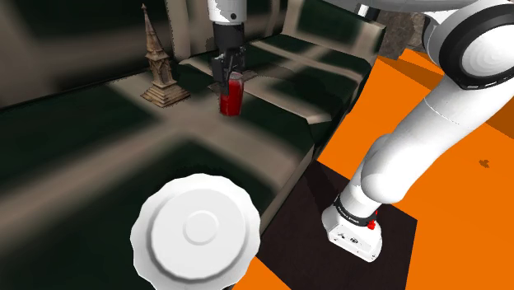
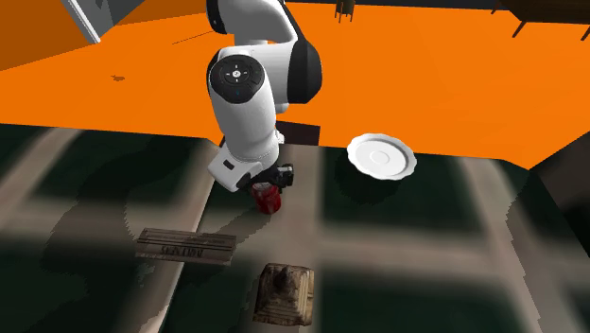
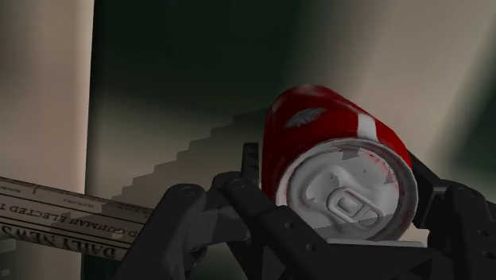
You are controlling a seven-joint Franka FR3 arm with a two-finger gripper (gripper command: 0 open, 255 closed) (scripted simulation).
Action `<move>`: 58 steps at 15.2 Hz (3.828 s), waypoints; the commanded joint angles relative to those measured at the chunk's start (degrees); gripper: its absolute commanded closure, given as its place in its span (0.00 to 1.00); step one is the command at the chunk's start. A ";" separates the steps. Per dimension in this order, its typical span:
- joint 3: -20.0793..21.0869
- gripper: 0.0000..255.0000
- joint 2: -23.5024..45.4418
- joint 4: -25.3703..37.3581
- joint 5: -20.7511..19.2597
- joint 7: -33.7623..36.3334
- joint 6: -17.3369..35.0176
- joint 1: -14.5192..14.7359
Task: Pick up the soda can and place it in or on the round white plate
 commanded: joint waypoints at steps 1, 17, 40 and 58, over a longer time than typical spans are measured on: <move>0.00 1.00 0.02 -0.03 -0.01 0.00 -0.01 0.00; 0.04 1.00 1.39 7.69 -0.29 0.31 -6.38 -0.04; 10.78 1.00 -0.13 15.09 3.90 20.16 -14.17 8.09; 24.68 1.00 9.89 24.46 1.79 44.90 -12.88 18.97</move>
